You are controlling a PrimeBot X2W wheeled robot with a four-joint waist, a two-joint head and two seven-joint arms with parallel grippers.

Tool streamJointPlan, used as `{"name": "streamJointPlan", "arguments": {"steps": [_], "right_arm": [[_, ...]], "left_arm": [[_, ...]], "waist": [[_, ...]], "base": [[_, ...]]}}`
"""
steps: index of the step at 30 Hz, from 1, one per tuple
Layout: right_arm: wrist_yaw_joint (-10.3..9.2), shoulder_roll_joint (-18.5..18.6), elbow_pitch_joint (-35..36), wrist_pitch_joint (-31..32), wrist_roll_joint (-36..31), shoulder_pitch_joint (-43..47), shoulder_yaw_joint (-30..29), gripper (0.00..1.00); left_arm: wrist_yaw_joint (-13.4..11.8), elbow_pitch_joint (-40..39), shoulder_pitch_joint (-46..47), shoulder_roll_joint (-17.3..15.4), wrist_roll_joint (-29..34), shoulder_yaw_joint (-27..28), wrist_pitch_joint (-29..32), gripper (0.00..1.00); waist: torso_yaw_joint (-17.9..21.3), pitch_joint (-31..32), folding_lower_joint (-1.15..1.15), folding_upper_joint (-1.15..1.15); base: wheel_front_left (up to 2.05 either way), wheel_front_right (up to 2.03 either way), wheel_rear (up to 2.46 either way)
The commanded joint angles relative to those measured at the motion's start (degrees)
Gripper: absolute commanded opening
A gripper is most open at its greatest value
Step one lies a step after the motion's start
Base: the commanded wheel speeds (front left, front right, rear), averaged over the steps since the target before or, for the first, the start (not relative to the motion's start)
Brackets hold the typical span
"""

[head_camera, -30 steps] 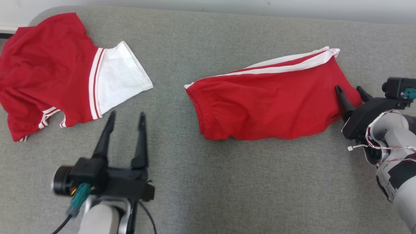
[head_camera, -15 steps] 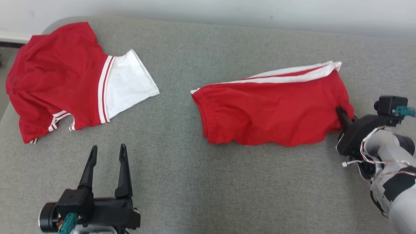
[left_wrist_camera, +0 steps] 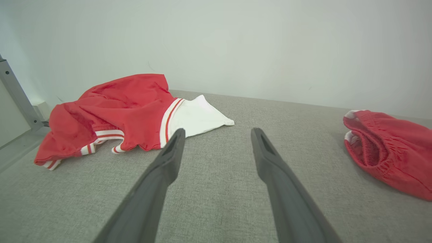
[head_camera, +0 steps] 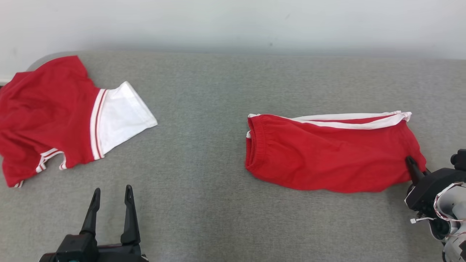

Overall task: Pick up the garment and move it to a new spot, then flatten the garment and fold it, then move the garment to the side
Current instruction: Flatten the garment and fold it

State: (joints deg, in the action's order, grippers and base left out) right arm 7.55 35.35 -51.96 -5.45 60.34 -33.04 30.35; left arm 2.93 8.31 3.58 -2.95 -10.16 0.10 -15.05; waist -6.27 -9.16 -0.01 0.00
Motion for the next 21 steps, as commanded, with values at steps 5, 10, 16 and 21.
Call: {"name": "streamJointPlan", "arguments": {"steps": [5, 10, 16, 21], "right_arm": [[-0.14, 0.03, 3.34, -2.56, 1.09, 1.19, -0.61, 0.0], [-0.14, -0.28, 8.55, -4.73, 0.37, 1.2, -0.34, 0.0], [-0.14, -2.15, 14.9, -4.32, -1.38, 1.18, 1.01, 0.0], [-0.14, -4.8, 18.79, -3.31, -3.08, 0.57, 2.44, 0.0]], "left_arm": [[-0.58, -0.49, -1.61, 0.09, -0.24, -0.04, -0.19, 1.0], [-1.2, -0.88, -2.4, 0.08, -0.28, -0.65, -0.19, 1.0], [-0.93, -1.04, -2.15, 0.09, -0.49, -0.56, -0.19, 1.0], [-1.12, -0.88, -1.37, 0.09, -1.09, -1.58, -0.19, 1.0]], "waist": [[1.85, 1.77, 0.01, 0.0], [2.02, 2.94, 0.01, 0.0], [1.27, 3.31, 0.01, 0.0], [-0.28, 3.11, 0.01, 0.0]], "base": [[0.0, 0.0, 0.0], [0.0, 0.0, 0.0], [0.0, 0.0, 0.0], [0.0, 0.0, 0.0]]}}
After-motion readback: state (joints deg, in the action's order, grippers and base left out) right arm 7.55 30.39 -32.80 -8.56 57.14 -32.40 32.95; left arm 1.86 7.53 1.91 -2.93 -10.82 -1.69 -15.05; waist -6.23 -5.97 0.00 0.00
